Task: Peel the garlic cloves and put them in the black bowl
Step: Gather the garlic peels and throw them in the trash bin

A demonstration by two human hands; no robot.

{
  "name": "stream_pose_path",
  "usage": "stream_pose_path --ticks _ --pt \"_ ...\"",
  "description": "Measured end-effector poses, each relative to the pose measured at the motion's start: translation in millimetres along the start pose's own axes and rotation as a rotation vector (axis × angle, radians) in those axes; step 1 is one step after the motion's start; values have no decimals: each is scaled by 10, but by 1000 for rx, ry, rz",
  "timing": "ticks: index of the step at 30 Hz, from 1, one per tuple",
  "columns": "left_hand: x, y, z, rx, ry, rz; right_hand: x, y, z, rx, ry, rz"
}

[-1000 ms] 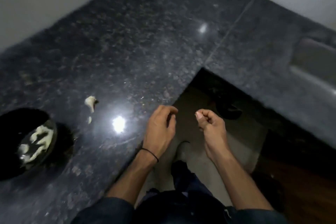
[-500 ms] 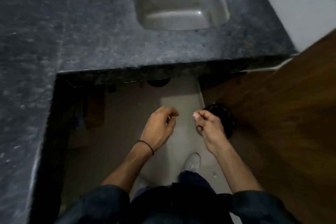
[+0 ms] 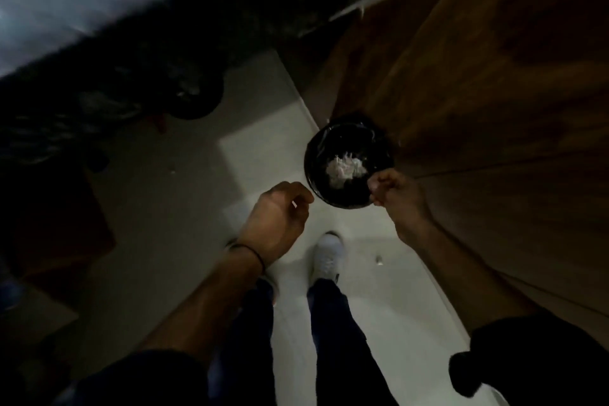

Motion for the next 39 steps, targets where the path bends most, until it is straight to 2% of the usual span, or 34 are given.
stream_pose_path --ticks 10,17,20,25,31,34,36,39 --pt "-1514 -1462 1301 -38 17 163 -1733 -297 -1556 -28 -166 -63" --pt "-1995 -1813 1707 -93 -34 123 -2408 -543 -1969 288 -63 -58" --pt "-2068 -1880 1753 -91 -34 123 -2521 -508 -1940 419 95 -180" --pt "-2099 -1871 1738 -16 -14 112 -2385 -633 -1769 589 123 -105" --pt "-2004 -1779 1614 -5 -16 108 -2110 -690 -1460 838 291 -134" --pt "-1938 -1683 1573 -4 -46 89 -2016 -687 -1397 968 311 -153" --pt "-1877 -1599 1534 11 -59 66 -2004 -730 -1383 983 332 -116" --pt "-1758 -1464 1433 32 -64 39 -1942 -769 -1265 884 390 -62"
Point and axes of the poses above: each hand's wrist, its own x-axis away from the middle knuckle, its own y-axis out of the back of the hand, z = x × y, the point moved 9 cm from there along -x, towards the middle knuckle, and after that the axes turned 3 degrees about -z, right-handed, at the moved point
